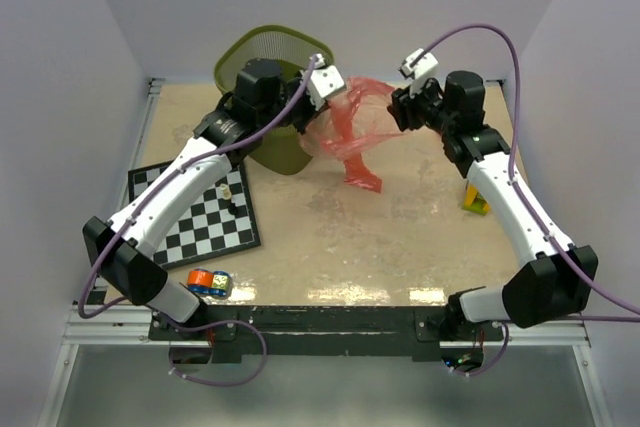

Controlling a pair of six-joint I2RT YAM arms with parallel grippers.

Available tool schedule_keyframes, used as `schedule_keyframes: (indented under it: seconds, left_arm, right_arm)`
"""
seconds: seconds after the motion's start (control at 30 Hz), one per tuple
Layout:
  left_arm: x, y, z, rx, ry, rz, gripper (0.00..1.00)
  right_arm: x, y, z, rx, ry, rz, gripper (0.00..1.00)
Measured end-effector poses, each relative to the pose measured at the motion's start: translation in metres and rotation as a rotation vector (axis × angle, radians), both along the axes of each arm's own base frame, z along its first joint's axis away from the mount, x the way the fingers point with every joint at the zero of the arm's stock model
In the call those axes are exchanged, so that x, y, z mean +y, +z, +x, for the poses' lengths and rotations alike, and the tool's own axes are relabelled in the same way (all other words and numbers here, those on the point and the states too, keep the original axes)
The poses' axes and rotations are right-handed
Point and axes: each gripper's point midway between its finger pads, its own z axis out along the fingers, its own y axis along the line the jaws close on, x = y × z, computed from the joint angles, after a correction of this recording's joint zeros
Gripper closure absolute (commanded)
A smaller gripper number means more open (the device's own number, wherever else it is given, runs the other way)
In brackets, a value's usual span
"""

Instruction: Put the trash bags into the trash bin

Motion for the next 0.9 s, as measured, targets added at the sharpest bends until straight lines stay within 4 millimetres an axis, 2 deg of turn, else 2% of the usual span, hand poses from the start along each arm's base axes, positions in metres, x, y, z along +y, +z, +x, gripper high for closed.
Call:
schedule_keyframes:
  seconds: [0.03, 0.1, 0.23, 0.33, 0.43, 0.5, 0.67, 0.77, 0.9]
  left_arm:
    - [0.01, 0.003, 0.005, -0.002, 0.048, -0.019, 1.0]
    - [0.021, 0.008, 0.01, -0.009, 0.104, -0.045, 1.0]
    - [0.037, 0.019, 0.011, -0.026, 0.193, -0.1, 1.0]
    - [0.044, 0.024, 0.011, -0.037, 0.235, -0.122, 1.0]
    - [0.055, 0.021, 0.017, -0.044, 0.309, -0.12, 1.0]
    - [0.064, 0.016, 0.021, -0.049, 0.362, -0.108, 1.0]
    - [0.085, 0.003, 0.029, -0.053, 0.469, -0.076, 1.0]
    - [0.091, -0.006, 0.029, -0.046, 0.498, -0.058, 1.0]
    - [0.094, -0.018, 0.03, -0.032, 0.514, -0.044, 1.0]
  right_arm:
    - [-0.011, -0.011, 0.002, 0.039, -0.031, 0.021, 0.59]
    - [-0.019, -0.025, 0.003, 0.085, -0.05, 0.047, 0.73]
    - [-0.008, -0.047, -0.01, 0.181, 0.006, 0.11, 1.0]
    - [0.0, -0.051, -0.016, 0.213, 0.036, 0.142, 1.0]
    - [-0.007, -0.05, -0.013, 0.221, 0.01, 0.159, 1.0]
    - [-0.023, -0.053, -0.007, 0.231, -0.036, 0.168, 1.0]
    - [-0.083, -0.067, 0.015, 0.281, -0.204, 0.191, 1.0]
    - [-0.104, -0.075, 0.017, 0.312, -0.275, 0.196, 1.0]
    - [-0.113, -0.075, 0.016, 0.323, -0.317, 0.205, 1.0]
